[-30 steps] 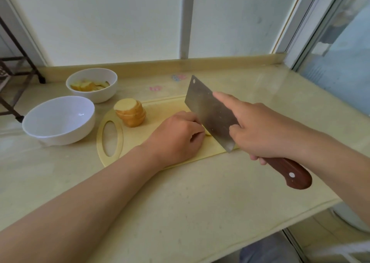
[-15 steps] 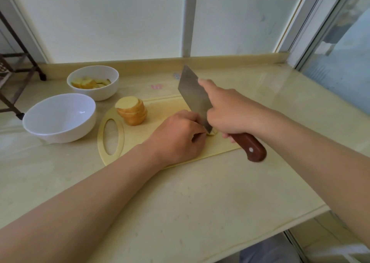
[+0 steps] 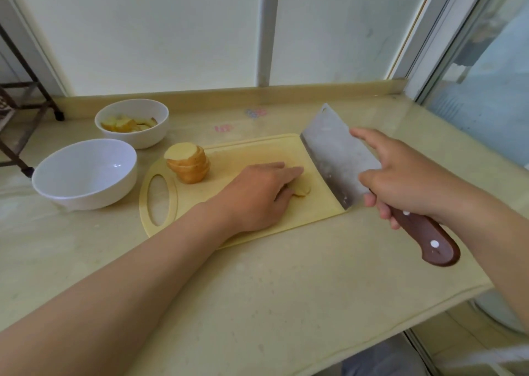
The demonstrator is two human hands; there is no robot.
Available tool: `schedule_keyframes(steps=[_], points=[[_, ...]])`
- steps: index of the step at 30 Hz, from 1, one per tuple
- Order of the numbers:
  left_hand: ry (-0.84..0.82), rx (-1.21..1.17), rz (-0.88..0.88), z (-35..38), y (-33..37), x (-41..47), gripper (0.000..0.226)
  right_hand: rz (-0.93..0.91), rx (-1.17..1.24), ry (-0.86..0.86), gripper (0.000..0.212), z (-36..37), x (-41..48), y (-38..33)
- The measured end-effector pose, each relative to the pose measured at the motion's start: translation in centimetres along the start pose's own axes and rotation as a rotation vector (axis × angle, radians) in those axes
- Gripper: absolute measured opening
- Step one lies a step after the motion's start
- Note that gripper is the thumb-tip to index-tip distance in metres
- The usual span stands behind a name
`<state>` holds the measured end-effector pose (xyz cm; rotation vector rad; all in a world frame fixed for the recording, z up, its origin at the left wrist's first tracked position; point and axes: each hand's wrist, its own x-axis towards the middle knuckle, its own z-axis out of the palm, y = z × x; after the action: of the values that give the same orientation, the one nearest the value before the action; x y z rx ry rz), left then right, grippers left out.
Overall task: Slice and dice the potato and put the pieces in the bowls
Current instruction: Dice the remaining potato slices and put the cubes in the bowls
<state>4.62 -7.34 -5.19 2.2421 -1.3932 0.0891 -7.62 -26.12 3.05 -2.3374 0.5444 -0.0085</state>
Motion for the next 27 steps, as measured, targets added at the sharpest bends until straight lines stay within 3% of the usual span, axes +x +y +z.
schedule_keyframes(steps=[9, 22, 27], points=[[0.067, 0.012, -0.091, -0.6, 1.2, -0.1, 0.021, -0.016, 0.034, -0.059, 0.083, 1.4, -1.7, 0.3], [0.115, -0.058, -0.379, -1.2, 2.9, -0.4, 0.023, -0.127, -0.226, -0.170, 0.081, 1.9, 0.6, -3.6], [0.105, -0.097, -0.355, -1.4, 2.1, -0.3, 0.030, -0.088, -0.308, -0.151, 0.081, 0.4, 0.7, -3.2]])
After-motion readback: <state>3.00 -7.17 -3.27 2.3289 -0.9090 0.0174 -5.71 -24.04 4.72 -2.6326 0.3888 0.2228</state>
